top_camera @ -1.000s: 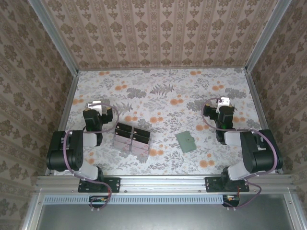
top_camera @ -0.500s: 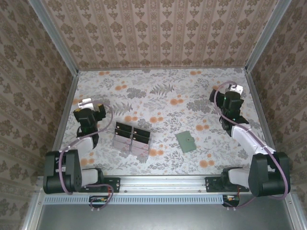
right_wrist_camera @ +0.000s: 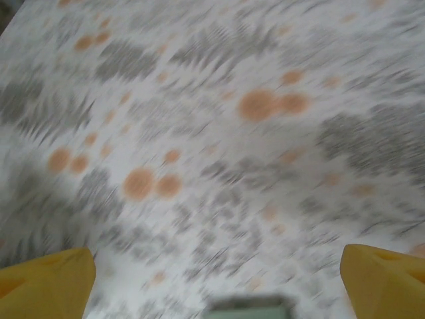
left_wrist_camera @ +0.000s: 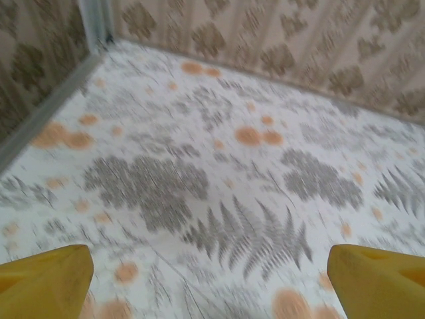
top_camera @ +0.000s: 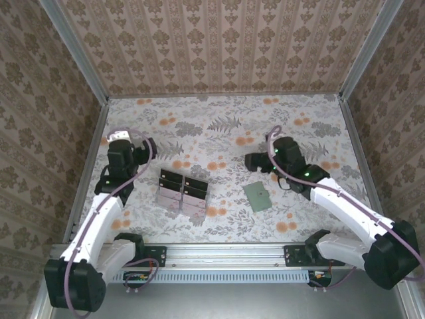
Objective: Put the credit cards into the card holder
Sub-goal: Move the storage box to the center of the table.
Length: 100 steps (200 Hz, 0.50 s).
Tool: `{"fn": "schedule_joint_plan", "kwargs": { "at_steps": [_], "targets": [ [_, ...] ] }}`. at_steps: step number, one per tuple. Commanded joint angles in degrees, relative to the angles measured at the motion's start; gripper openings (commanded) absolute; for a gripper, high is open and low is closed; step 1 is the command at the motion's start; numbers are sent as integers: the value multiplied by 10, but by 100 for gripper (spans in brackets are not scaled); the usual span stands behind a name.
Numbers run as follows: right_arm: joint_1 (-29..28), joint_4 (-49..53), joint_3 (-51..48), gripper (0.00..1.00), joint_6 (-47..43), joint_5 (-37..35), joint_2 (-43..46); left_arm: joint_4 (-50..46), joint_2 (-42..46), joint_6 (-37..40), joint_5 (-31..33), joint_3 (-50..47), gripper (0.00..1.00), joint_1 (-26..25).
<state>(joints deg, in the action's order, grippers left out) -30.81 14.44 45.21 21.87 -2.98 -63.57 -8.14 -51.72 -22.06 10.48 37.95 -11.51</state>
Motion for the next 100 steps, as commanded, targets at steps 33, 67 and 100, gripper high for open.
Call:
{"fn": "schedule_joint_plan", "kwargs": {
  "at_steps": [33,67,100],
  "targets": [
    [-228,50,-21,96,93,-81,-20,-112,110,-116,8,-87,100,-108],
    [-322,15,-24,97,135,-133,-93,-100,141,-144,16,-134,100,-138],
    [-355,-23,-6,96,146,-153,-158,-76,145,-148,14,-152,100,-142]
  ]
}}
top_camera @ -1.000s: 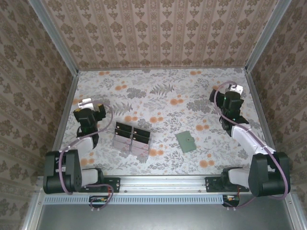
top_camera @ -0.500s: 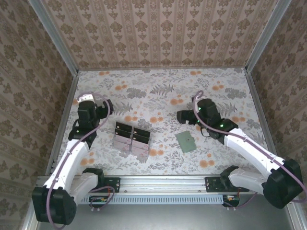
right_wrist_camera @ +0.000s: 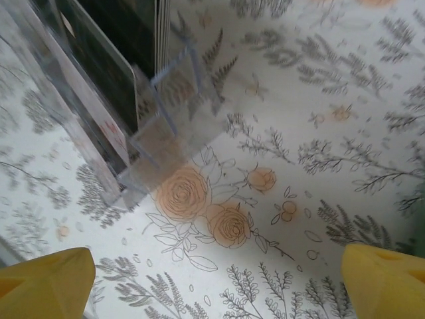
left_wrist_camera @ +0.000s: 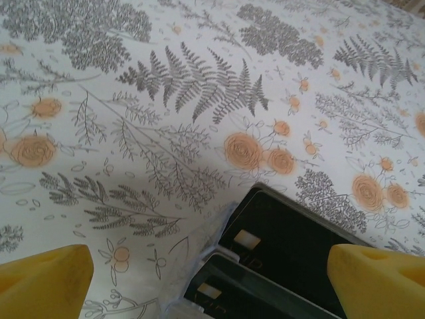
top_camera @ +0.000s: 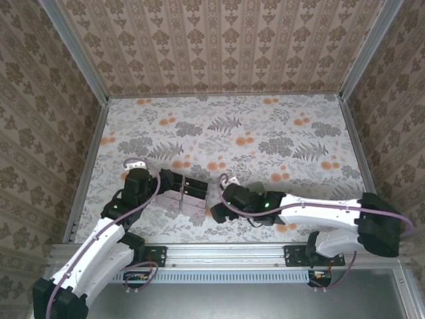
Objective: Put the credit cards into the card holder
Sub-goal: Move the storage box to the center of the table.
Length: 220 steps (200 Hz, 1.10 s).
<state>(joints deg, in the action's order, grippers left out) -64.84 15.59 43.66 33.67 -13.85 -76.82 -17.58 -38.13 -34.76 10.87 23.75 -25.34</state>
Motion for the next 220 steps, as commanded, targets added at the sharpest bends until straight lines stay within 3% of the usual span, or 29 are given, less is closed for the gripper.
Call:
{"fn": "schedule_joint_plan", "kwargs": {
  "at_steps": [1,114,220],
  "targets": [
    [-15,-36,10,96,28,-45,-34,19,8,-21,10,-10,100,-3],
    [-13,-100,55,97,38,-72,-157,146,-57,-35,-48,-32,100,-3],
    [112,-136,45,96,41,-44,-158,248,-156,-62,-101,-25,100,-12]
  ]
}}
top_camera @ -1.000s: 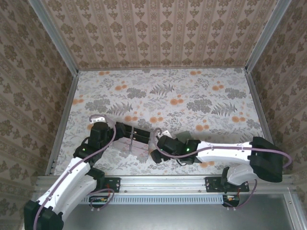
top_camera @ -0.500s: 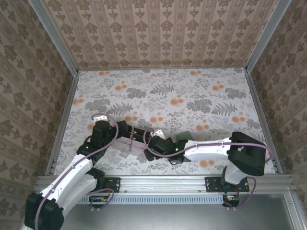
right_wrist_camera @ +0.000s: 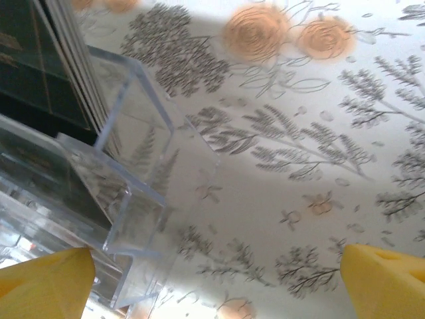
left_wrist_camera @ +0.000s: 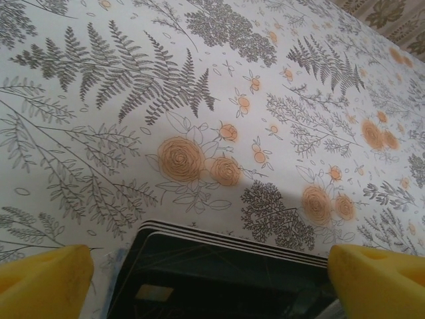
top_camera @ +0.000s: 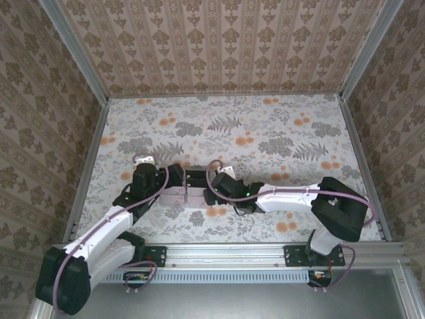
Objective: Put the credit cards into the card holder
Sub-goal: Move the storage box to the center of the table.
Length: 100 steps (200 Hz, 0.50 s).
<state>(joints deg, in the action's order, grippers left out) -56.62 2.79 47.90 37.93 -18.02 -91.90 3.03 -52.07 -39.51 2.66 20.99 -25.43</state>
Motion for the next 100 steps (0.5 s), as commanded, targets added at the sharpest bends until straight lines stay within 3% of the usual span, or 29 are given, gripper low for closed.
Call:
{"fn": "schedule_joint_plan", "kwargs": {
  "at_steps": [1,100],
  "targets": [
    [32,-8,3,96,-1,-2,-7,43,-18,-15,-19,3,100,-15],
    [166,0,28,96,-40,-13,-24,122,-226,16,-22,150,100,-92]
  ]
}}
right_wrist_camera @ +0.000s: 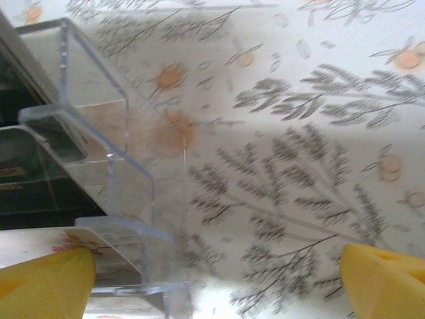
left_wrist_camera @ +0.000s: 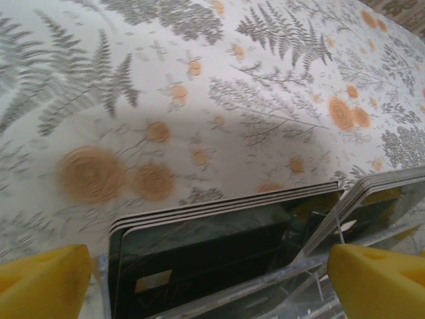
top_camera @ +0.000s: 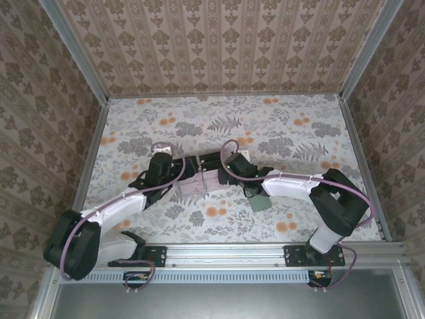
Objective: Put the credit cards into the card holder
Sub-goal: Move the storage box to the center of the table.
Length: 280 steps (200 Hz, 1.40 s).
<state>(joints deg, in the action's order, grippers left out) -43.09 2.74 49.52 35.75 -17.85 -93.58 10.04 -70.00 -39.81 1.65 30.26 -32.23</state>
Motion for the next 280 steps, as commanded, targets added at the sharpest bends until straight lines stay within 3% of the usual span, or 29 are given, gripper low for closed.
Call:
{"fn": "schedule_joint_plan", "kwargs": {
  "at_steps": [1,84,139,230,261,280],
  "targets": [
    [32,1,12,96,-18,-15,-7,53,-50,19,-12,60,100,-25],
    [175,10,-22,96,-50,-32,33,79,-298,31,-50,303,100,-85],
    [252,27,-42,96,-68,12,74,60,-382,35,-59,407,100,-114],
    [247,146,-78,95,-66,157,321,71,-297,47,-48,344,100,-69],
    [200,225,-80,89,-62,151,340,69,-239,47,-39,305,100,-48],
    [149,264,-86,84,-61,120,330,16,-186,44,-16,282,100,-41]
  ]
}}
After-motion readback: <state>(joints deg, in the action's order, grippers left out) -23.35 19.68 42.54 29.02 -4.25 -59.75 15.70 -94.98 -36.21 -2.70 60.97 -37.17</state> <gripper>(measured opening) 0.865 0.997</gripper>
